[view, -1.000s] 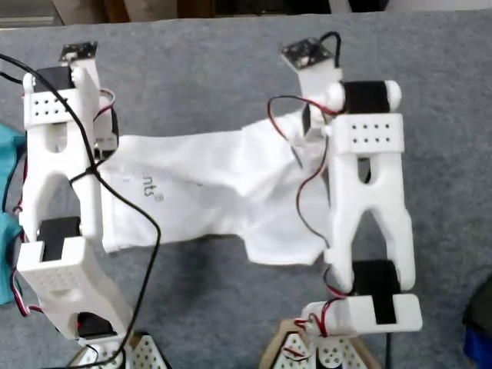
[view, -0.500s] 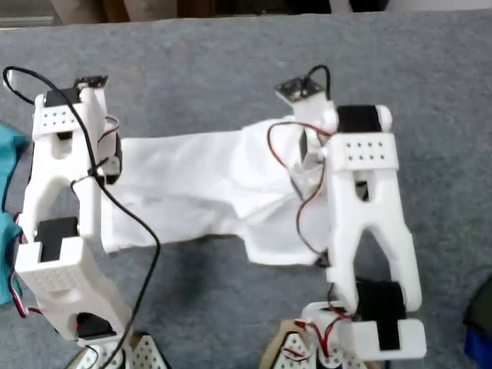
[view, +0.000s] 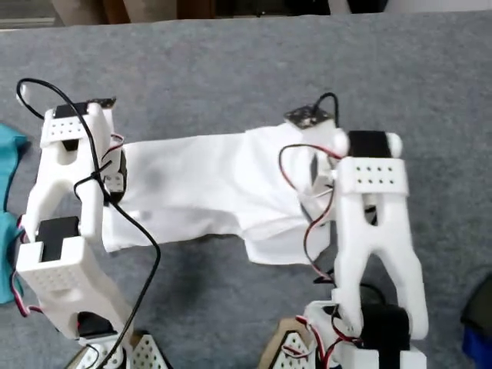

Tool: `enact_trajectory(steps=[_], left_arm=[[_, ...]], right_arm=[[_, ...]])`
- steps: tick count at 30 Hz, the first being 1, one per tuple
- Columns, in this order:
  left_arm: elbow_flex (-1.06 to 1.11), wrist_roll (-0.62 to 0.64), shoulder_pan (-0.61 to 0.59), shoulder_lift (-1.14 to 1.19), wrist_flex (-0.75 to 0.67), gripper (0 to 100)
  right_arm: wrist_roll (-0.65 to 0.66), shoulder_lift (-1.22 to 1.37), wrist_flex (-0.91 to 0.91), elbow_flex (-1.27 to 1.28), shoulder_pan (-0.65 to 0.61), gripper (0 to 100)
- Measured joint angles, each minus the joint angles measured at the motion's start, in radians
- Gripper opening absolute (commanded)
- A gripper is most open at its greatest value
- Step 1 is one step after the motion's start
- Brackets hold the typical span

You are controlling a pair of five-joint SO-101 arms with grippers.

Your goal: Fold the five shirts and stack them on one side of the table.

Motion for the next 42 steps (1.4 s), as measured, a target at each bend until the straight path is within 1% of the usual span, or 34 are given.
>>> enact_trajectory(steps=[5, 11, 16, 18, 22, 24, 28, 36, 37, 42], left_arm=[[0.037, -0.011, 0.0, 0.0, -0.025, 2], [0.04, -0.02, 0.0, 0.0, -0.031, 2], [0.04, -0.02, 0.0, 0.0, -0.031, 2], [0.04, -0.02, 0.0, 0.0, -0.031, 2], [0.04, -0.02, 0.0, 0.0, -0.031, 2], [0.04, -0.02, 0.0, 0.0, -0.031, 2], [0.04, -0.02, 0.0, 0.0, -0.029, 3], [0.035, -0.02, 0.002, 0.0, 0.075, 5], [0.032, -0.02, 0.005, 0.0, 0.092, 6], [-0.029, -0.02, 0.017, 0.0, 0.198, 21]], right_arm=[[0.055, 0.0, -0.003, 0.002, 0.092, 0.6], [0.06, 0.0, -0.003, 0.026, 0.101, 0.6], [0.095, 0.0, -0.003, 0.054, 0.101, 1.9], [0.098, 0.0, -0.003, 0.054, 0.101, 8.9], [0.098, 0.0, -0.002, 0.057, 0.103, 29.7], [0.117, 0.0, -0.002, 0.057, 0.103, 34.5], [0.153, 0.0, 0.002, 0.057, 0.103, 34.1], [0.155, 0.0, 0.002, 0.057, 0.103, 32.8], [0.155, 0.0, 0.002, 0.057, 0.103, 32.8], [0.155, 0.0, 0.002, 0.044, 0.103, 32.8]])
